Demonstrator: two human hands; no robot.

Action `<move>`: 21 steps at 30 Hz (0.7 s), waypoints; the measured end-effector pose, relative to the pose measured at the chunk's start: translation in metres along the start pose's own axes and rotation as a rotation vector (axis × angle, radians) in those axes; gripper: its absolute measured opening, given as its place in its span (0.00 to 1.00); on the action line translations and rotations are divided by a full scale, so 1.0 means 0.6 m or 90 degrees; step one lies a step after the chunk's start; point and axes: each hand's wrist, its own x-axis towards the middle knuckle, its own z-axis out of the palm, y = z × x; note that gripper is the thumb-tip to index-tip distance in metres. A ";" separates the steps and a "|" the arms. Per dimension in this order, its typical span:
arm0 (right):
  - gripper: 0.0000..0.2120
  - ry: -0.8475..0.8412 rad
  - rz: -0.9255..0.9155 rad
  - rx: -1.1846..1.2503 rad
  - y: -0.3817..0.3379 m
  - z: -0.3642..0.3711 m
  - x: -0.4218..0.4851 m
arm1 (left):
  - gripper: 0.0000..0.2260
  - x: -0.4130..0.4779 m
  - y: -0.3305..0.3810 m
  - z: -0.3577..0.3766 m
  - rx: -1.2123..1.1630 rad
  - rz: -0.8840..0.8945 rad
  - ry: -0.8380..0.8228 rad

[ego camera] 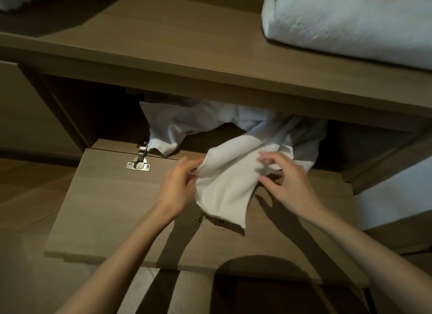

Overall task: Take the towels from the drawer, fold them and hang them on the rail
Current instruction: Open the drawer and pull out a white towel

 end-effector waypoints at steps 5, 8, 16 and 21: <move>0.32 -0.020 0.009 -0.291 0.014 0.020 0.073 | 0.25 -0.033 0.007 -0.065 0.002 0.043 0.108; 0.20 -0.006 -0.066 -0.364 0.007 0.042 0.098 | 0.26 -0.049 -0.003 -0.096 0.060 -0.003 0.171; 0.12 0.098 -0.142 -0.161 -0.004 0.054 0.077 | 0.38 -0.030 0.022 -0.066 0.321 0.030 0.029; 0.16 0.080 -0.127 -0.035 0.010 0.036 0.052 | 0.44 0.062 0.062 0.067 0.413 0.002 -0.177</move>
